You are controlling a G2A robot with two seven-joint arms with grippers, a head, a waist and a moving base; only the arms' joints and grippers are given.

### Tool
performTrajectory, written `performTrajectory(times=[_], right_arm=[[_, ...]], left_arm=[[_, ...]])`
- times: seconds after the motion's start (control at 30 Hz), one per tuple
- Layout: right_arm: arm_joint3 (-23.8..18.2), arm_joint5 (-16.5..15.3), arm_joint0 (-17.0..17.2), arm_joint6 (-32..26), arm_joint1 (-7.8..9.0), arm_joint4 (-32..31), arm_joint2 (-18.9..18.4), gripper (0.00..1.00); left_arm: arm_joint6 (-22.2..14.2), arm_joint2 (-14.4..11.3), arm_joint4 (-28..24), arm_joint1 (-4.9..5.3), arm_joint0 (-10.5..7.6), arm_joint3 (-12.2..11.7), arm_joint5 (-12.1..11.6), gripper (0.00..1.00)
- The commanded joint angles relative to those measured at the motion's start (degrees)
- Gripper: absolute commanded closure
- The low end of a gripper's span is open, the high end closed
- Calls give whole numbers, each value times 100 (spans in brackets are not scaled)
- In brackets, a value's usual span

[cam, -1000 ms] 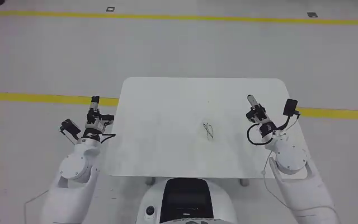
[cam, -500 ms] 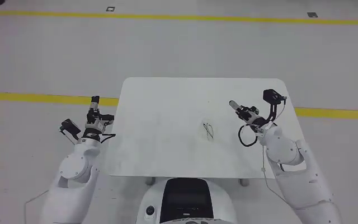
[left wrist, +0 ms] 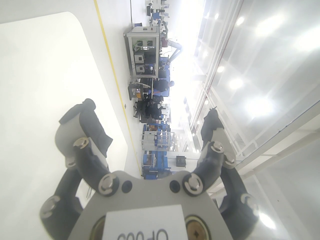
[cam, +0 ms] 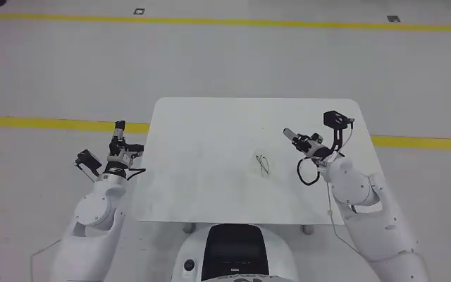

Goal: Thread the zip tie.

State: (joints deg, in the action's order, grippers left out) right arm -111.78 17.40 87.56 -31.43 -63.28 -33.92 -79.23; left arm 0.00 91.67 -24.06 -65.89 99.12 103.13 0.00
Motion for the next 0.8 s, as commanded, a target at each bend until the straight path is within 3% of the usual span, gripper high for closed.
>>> performTrajectory(times=[0.0, 0.13, 0.23, 0.33, 0.7, 0.77], right_arm=[[-110, 110, -133, -215, 7, -455, 90, 0], [-201, 149, -446, -740, 17, -1172, 422, 0], [-66, 208, -774, -1373, 1, -1709, 815, 0], [142, 208, -1056, -1983, -37, -1864, 1154, 0], [254, 208, -1151, -2045, -63, -1828, 1204, 0], [249, 88, -1157, -2032, -55, -1963, 1232, 0]], left_arm=[[0, 0, 0, 0, 0, 0, 0, 0], [0, 0, 0, 0, 0, 0, 0, 0], [0, 0, 0, 0, 0, 0, 0, 0], [0, 0, 0, 0, 0, 0, 0, 0], [0, 0, 0, 0, 0, 0, 0, 0], [0, 0, 0, 0, 0, 0, 0, 0]])
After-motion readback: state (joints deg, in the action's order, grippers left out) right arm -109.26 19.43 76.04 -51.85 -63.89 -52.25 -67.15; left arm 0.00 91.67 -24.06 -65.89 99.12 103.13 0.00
